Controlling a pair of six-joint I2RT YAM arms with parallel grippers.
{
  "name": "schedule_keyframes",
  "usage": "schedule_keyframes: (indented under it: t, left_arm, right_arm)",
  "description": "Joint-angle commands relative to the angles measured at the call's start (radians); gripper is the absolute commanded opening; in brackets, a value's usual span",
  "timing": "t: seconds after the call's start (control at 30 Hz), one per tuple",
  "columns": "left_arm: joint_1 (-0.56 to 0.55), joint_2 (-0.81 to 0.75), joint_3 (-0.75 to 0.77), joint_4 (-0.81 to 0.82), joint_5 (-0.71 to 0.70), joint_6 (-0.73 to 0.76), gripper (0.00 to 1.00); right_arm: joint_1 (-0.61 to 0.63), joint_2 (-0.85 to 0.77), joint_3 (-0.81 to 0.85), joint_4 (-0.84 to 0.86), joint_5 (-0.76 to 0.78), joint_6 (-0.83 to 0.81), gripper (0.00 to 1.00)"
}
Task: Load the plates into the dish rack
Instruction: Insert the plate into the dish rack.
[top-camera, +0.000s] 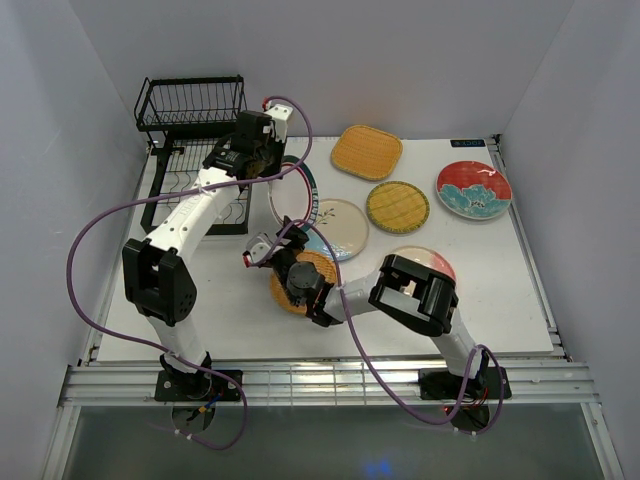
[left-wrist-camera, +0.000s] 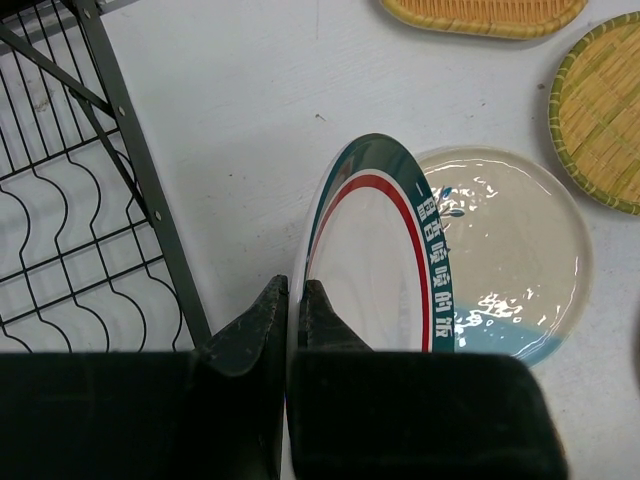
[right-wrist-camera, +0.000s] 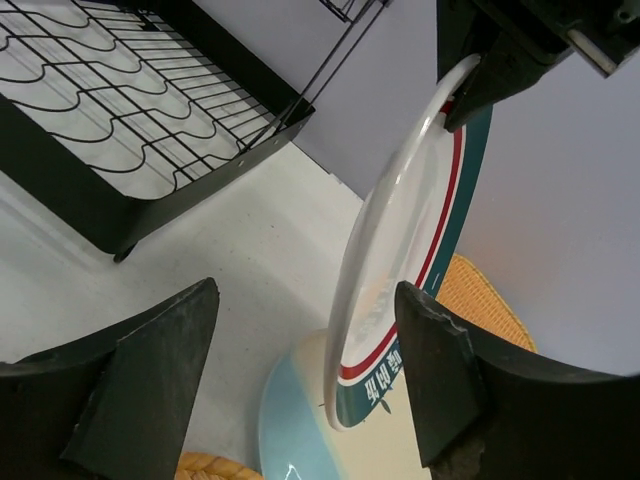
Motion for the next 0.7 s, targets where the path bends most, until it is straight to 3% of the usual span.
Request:
schedule_keyframes:
  t: [0.0, 0.4, 0.67]
  left_arm:
    - [-0.002, -0.031, 0.053, 0.022, -0.010, -0.007, 0.00]
    - [-0.003, -0.001, 0.146, 0.018, -0.041, -0.014, 0.00]
    - [-0.002, 0.056, 0.307, 0.016, -0.162, -0.007, 0.00]
  right_arm:
    - [0.034, -0.011, -0.026, 0.580, 0.023, -0.061, 0.78]
    - [0.105, -0.199, -0.286, 0.612, 0.041, -0.010, 0.89]
    - [0.158, -0.286, -0.405, 0.612, 0.092, -0.004, 0.93]
